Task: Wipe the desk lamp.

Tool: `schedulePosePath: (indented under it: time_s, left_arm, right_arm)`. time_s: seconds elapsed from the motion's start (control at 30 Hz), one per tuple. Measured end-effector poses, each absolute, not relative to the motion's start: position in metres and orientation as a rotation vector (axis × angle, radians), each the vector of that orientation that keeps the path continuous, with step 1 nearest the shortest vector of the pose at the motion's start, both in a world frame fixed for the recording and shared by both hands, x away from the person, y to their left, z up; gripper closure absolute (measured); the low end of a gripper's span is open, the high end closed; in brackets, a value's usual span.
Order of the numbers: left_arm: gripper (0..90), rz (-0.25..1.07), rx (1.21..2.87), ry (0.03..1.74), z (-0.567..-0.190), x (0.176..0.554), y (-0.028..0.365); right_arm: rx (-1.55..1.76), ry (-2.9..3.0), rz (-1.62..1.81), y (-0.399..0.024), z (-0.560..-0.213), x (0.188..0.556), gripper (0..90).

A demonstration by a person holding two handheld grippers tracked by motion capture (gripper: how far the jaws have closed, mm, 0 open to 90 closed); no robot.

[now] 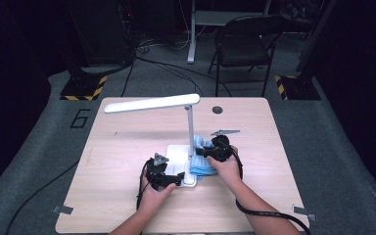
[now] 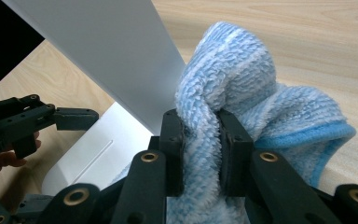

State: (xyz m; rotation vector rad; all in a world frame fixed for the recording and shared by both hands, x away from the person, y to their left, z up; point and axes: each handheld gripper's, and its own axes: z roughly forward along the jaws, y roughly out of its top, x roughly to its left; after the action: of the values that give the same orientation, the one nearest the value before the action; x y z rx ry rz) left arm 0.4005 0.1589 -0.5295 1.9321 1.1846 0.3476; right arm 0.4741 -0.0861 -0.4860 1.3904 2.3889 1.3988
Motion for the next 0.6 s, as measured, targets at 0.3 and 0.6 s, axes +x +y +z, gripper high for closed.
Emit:
schedulePosePath:
  time_s: [0.3,0.6]
  left_arm:
    - [3.8,0.348,1.932,1.185,-0.529,0.401,0.159]
    - [3.8,0.347,1.932,1.185,-0.529,0.400,0.159]
  right_arm:
    - [1.400,2.387,1.405,-0.086,-0.483,0.474,74.5]
    - [1.379,2.390,1.443,-0.086,-0.467,0.471,74.5]
